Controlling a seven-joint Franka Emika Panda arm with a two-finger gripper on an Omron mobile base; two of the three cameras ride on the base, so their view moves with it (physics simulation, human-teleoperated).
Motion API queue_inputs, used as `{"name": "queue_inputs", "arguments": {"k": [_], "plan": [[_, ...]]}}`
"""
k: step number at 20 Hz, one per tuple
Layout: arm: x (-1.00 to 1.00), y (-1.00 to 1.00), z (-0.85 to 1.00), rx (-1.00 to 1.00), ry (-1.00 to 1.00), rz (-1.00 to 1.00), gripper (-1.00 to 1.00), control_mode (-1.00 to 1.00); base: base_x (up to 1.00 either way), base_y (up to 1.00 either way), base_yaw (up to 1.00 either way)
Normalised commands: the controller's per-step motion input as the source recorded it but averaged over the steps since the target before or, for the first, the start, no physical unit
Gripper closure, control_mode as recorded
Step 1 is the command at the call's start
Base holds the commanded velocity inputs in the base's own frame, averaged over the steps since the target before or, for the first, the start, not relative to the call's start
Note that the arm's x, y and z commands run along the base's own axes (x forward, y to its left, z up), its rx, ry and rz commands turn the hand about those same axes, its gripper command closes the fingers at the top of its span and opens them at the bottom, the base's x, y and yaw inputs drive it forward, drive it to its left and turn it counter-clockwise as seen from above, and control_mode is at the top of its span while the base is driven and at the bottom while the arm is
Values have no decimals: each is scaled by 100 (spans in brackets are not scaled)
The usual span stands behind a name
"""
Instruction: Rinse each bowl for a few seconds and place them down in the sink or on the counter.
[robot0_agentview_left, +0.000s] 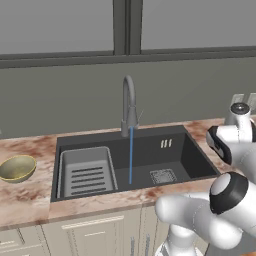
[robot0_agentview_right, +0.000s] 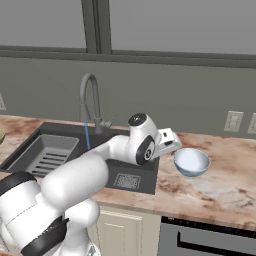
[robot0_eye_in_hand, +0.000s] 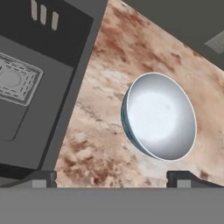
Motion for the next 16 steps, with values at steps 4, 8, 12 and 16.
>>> {"name": "queue_inputs", "arguments": {"k": [4, 8, 12, 16], "plan": [[15, -7, -9, 0, 0, 1, -100, -100, 0, 0, 0], [13, -9, -10, 0, 0, 0, -100, -100, 0, 0, 0], [12, -8, -10, 0, 0, 0, -100, -100, 0, 0, 0], [12, -8, -10, 0, 0, 0, -100, -100, 0, 0, 0]]}}
